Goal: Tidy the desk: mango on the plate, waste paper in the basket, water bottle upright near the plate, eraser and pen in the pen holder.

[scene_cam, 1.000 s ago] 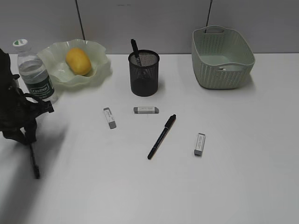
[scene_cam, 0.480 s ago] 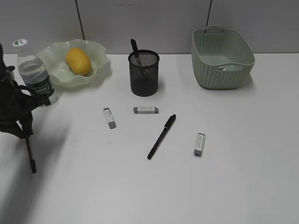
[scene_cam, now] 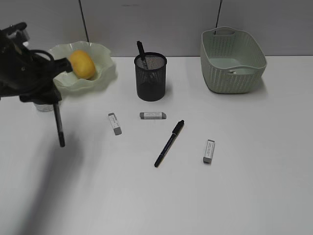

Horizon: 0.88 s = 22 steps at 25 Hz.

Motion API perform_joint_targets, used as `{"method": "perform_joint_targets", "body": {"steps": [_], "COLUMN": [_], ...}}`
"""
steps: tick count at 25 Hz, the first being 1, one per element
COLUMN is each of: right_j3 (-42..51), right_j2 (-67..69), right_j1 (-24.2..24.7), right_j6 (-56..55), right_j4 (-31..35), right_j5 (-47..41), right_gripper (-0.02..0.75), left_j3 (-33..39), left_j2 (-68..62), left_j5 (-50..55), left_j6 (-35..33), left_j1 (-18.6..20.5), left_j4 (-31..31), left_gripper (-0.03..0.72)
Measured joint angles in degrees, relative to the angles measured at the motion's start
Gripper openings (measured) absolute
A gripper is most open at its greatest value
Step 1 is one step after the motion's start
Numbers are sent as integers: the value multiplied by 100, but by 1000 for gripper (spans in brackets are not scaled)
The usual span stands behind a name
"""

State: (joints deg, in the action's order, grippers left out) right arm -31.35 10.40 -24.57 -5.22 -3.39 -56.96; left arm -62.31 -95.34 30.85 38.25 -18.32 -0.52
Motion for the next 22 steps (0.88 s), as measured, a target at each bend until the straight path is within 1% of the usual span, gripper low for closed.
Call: {"method": "perform_joint_targets", "body": {"steps": [4, 8, 10, 14, 18, 22], "right_j3": [0, 0, 0, 0, 0, 0], "right_j2": [0, 0, 0, 0, 0, 0], "right_j1": [0, 0, 0, 0, 0, 0], "right_j6": [0, 0, 0, -5, -5, -5], "right_j4": [0, 0, 0, 0, 0, 0], "right_j5": [0, 0, 0, 5, 5, 7], "right_gripper": [484, 484, 484, 484, 484, 484], "left_j3": [-433, -640, -652, -652, -789, -1127], "left_j2": [36, 30, -26, -302, -777, -1303], "left_j5": [-914, -2488, -3426, -4840, -5673, -5921], "left_j6": [-19, -19, -19, -19, -19, -19], "left_j1": [-190, -294, -330, -409, -454, -507], "left_j4": [0, -109, -381, -862, -1136, -1295], "left_gripper": [133, 133, 133, 133, 133, 133]}}
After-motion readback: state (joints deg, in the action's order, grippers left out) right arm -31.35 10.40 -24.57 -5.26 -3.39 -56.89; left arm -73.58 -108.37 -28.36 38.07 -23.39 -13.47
